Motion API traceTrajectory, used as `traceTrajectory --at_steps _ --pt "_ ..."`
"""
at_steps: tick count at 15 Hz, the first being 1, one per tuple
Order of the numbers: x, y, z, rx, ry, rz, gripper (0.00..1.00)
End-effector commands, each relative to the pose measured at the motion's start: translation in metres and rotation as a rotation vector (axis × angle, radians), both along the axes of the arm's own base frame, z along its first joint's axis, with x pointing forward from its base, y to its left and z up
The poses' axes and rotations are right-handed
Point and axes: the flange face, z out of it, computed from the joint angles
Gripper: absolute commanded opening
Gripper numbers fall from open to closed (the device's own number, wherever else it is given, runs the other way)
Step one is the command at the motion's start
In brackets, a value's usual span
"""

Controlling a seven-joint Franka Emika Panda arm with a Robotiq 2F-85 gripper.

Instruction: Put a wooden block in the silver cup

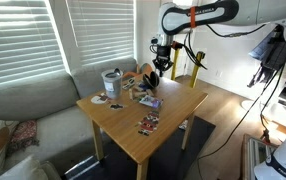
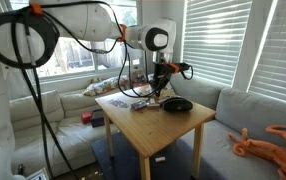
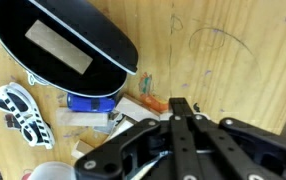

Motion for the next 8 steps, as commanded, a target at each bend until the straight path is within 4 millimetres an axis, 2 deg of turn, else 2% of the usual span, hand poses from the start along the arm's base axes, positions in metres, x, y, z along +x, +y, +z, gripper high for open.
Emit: traceTrajectory --at_steps 1,3,6,7,8 --pt "-0.013 0.007 -0.001 -0.025 -0.005 0.115 0.32" --pt "-0.012 0.015 -0.013 -0.075 -0.029 0.225 0.46" --pt "-0.001 0.020 -0.041 -0.164 -0.077 0.328 0.66" --pt "0.002 0.018 -0.031 -0.112 -0.050 0.254 0.74" --pt "0.003 0.021 -0.038 -0.115 -0.049 0.262 0.56"
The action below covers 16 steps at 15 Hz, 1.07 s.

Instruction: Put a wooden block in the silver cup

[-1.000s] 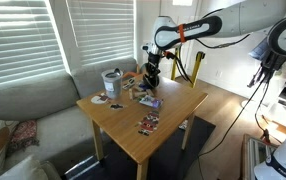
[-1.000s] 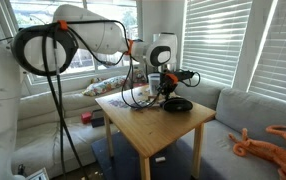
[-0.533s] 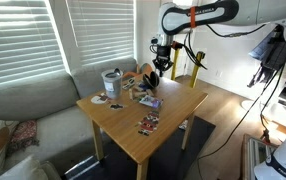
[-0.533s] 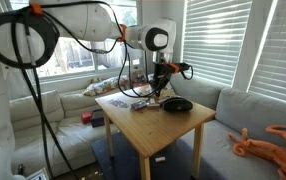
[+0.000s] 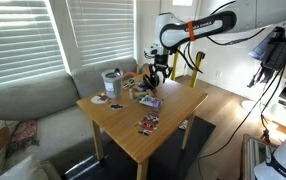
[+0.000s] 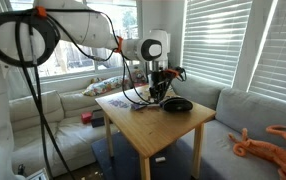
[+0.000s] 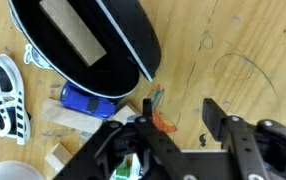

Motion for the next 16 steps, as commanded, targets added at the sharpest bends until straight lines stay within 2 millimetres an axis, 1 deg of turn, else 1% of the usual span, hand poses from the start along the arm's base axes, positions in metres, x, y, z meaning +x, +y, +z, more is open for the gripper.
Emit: traceTrajectory --at_steps 1,2,3,4,5,6,9,10,13,16 --pt "0.000 0.000 -0.001 0.001 0.004 -0.001 0.62" --pt "0.000 -0.001 -0.001 0.001 0.003 -0.003 0.70" --pt "0.001 -0.002 0.001 0.000 0.001 -0.005 0.74" --pt "-0.001 0.001 0.000 -0.017 0.005 0.037 0.94" --pt "-0.003 0.008 -0.006 0.001 0.021 0.095 0.94" --pt "-0.003 0.013 -0.012 0.011 0.021 0.161 1.00" --pt "-0.002 0.029 -0.028 -0.002 0.022 0.323 1.00" --pt "0.002 0.030 -0.035 -0.014 0.013 0.362 1.00" --pt "0.012 0.030 -0.050 -0.032 -0.012 0.436 1.00" --pt "0.020 0.027 -0.066 -0.019 -0.018 0.463 1.00"
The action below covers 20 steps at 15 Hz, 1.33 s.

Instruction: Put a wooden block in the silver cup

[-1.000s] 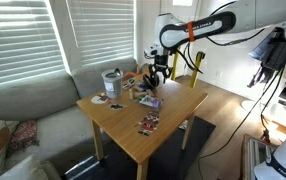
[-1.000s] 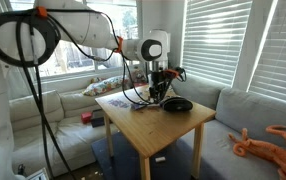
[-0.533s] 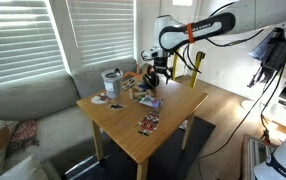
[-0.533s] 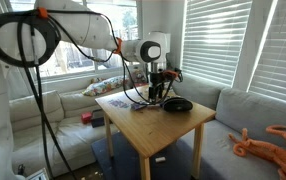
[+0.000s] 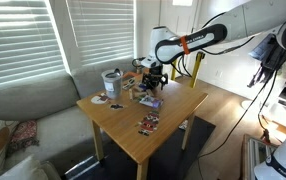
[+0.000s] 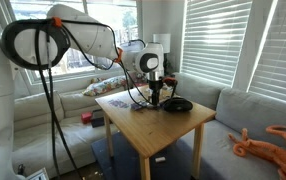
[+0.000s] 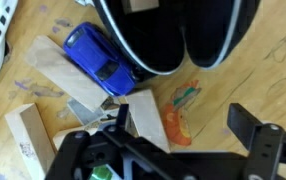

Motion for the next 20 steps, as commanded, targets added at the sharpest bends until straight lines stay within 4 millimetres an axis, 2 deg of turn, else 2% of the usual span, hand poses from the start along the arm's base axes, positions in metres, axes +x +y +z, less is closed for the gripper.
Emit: traceTrajectory --at_steps 1,5,10,12,14,15,16,20 --pt "0.008 -0.002 -0.016 -0.005 -0.009 0.059 1.00" --pt "0.011 0.000 -0.023 -0.007 -0.008 0.095 1.00" --pt "0.011 0.012 -0.005 0.012 -0.030 0.137 1.00" --pt "0.010 0.015 -0.003 0.019 -0.028 0.147 1.00" --pt "0.010 0.012 -0.010 0.009 -0.018 0.145 1.00" --pt "0.010 0.010 -0.015 0.008 -0.010 0.136 0.94" --pt "0.010 0.008 -0.017 0.007 -0.008 0.131 0.74" --pt "0.008 0.009 -0.007 0.010 -0.037 0.121 0.44"
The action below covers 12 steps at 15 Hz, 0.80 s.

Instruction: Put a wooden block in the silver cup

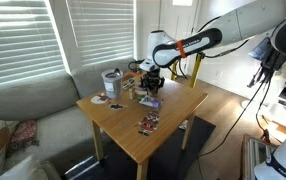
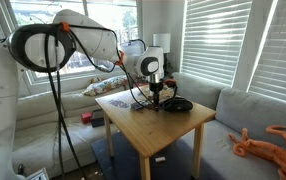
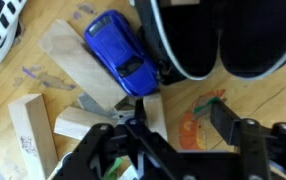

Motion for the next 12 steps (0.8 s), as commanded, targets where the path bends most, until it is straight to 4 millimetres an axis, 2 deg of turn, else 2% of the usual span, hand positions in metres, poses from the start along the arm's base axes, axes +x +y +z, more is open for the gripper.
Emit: traceTrajectory --at_steps 1,6,8,11,12 --pt "-0.003 0.003 0.014 0.006 -0.032 0.007 0.38" --pt "-0.015 0.014 0.046 0.027 -0.052 0.018 0.03" --pt "-0.027 0.018 0.076 0.062 -0.064 0.042 0.02" --pt "-0.050 0.016 0.142 0.153 -0.176 0.037 0.04" --pt "-0.024 0.019 0.105 0.106 -0.129 0.029 0.04"
